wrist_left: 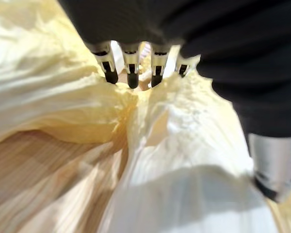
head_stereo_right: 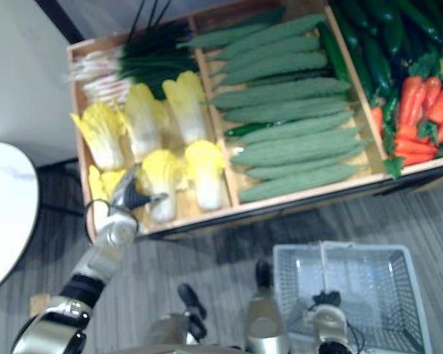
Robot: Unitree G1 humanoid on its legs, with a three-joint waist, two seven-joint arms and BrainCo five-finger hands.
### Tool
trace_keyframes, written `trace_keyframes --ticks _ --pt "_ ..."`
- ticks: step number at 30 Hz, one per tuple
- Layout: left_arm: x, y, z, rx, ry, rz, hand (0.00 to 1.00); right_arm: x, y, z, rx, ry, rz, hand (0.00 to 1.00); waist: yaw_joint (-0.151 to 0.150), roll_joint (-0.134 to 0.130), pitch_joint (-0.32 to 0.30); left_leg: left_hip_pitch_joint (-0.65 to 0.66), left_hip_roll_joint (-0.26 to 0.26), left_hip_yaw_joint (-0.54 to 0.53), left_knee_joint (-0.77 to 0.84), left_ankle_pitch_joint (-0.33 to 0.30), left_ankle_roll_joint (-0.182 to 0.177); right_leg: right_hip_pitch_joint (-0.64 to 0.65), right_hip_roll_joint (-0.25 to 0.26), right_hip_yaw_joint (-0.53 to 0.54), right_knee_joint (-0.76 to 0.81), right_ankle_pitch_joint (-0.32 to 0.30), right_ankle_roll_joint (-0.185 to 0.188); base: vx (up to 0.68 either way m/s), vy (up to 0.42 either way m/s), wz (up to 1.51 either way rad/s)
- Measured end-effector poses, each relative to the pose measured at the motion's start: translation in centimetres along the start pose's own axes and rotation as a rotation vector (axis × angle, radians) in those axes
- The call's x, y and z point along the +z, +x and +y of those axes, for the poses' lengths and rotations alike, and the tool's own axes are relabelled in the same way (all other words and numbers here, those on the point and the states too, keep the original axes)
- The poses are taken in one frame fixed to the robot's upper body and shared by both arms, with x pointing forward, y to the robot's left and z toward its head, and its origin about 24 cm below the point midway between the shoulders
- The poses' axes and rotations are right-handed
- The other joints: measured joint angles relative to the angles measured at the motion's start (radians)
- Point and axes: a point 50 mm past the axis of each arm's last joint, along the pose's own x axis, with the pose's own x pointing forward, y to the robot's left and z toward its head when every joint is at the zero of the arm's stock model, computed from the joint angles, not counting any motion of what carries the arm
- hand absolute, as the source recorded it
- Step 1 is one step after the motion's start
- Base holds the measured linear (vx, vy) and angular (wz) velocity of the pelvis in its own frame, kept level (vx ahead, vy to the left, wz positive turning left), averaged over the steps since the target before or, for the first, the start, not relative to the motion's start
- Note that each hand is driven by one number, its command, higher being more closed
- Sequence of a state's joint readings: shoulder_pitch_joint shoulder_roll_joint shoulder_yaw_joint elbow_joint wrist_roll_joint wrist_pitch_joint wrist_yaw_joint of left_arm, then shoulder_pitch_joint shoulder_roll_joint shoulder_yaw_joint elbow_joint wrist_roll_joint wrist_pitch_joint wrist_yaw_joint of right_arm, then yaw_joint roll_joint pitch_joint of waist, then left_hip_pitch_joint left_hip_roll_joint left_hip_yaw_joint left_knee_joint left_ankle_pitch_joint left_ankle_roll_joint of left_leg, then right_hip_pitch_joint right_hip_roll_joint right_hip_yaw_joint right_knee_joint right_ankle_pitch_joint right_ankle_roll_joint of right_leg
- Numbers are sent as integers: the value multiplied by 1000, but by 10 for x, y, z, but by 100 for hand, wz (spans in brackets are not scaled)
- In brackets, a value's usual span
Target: Pick vegetable in the basket
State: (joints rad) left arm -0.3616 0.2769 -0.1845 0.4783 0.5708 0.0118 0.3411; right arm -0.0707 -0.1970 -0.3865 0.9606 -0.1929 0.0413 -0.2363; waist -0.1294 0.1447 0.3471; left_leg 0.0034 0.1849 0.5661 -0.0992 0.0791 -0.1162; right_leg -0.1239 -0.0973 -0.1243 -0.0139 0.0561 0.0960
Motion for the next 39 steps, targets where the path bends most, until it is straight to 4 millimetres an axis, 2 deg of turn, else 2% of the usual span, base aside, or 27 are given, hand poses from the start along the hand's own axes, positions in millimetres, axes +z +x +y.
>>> trace_keyframes --ticks 3,4,8,12,19,26,30,32,34,35,36,37,38,39 --pt "15 12 3 9 7 -48 0 14 3 0 -3 16 -35 100 -3 3 30 -19 -4 4 0 2 3 -31 -3 10 16 0 0 1 -6 -9" --pt "20 17 4 11 11 -59 100 19 4 0 -5 21 -48 100 -5 2 48 -20 -5 6 0 2 3 -34 -3 13 18 0 0 -13 -5 -8" --pt "28 25 10 54 7 -74 100 26 5 0 -14 36 -74 100 -5 2 67 -41 -9 26 0 3 5 -69 -5 28 27 0 1 -4 -5 -8" --pt "39 37 24 123 -13 -96 100 30 5 1 -20 57 -79 100 -3 -1 83 -54 -13 27 0 4 7 -85 -9 29 32 1 2 0 0 0" --pt "45 40 23 114 -8 -117 100 28 5 2 -26 62 -68 100 -6 -6 87 -39 -16 23 0 1 11 -63 -13 23 30 2 4 7 -4 1" --pt "40 36 17 41 32 -117 100 6 2 -2 -29 47 -8 100 -27 -8 86 37 -13 -35 0 2 10 58 -17 -47 14 -11 3 21 -15 22" --pt "27 29 29 64 64 -118 100 -13 -1 -6 -29 48 39 100 -16 -19 69 81 -9 -56 0 2 10 116 -15 -67 13 -20 2 -2 -11 16" --pt "26 24 38 96 59 -135 100 -24 -3 -9 -37 57 70 100 1 -25 43 90 -7 -56 0 1 10 125 -14 -67 13 -22 1 0 0 0" --pt "24 13 53 175 24 -148 100 -35 -7 -9 -30 51 101 100 17 -43 -4 95 -10 -75 4 -1 9 125 -13 -48 16 -26 2 1 -5 -3" --pt "26 11 57 198 16 -157 100 -38 -8 -8 -24 51 107 100 20 -53 -12 86 -8 -91 32 -15 9 124 -15 -38 18 -32 4 6 -19 -35" --pt "26 6 69 259 -4 -166 100 -39 -8 -5 -12 51 112 100 40 -72 -15 67 4 -151 125 -66 7 122 -17 -4 19 -32 5 -3 -47 -78" --pt "23 -1 78 318 -17 -162 100 -38 -8 -5 -6 40 108 100 59 -78 -26 55 11 -247 203 -120 6 122 -13 42 19 -36 8 1 -52 -98" --pt "20 -5 83 344 -22 -157 100 -37 -7 -6 -4 32 103 100 62 -76 -34 51 10 -303 233 -148 5 122 -10 63 20 -34 11 7 -22 -113" --pt "16 -14 89 394 -30 -150 100 -35 -6 -9 -7 13 92 100 64 -61 -51 52 9 -415 266 -207 -9 116 2 97 20 -28 19 -1 75 -102"
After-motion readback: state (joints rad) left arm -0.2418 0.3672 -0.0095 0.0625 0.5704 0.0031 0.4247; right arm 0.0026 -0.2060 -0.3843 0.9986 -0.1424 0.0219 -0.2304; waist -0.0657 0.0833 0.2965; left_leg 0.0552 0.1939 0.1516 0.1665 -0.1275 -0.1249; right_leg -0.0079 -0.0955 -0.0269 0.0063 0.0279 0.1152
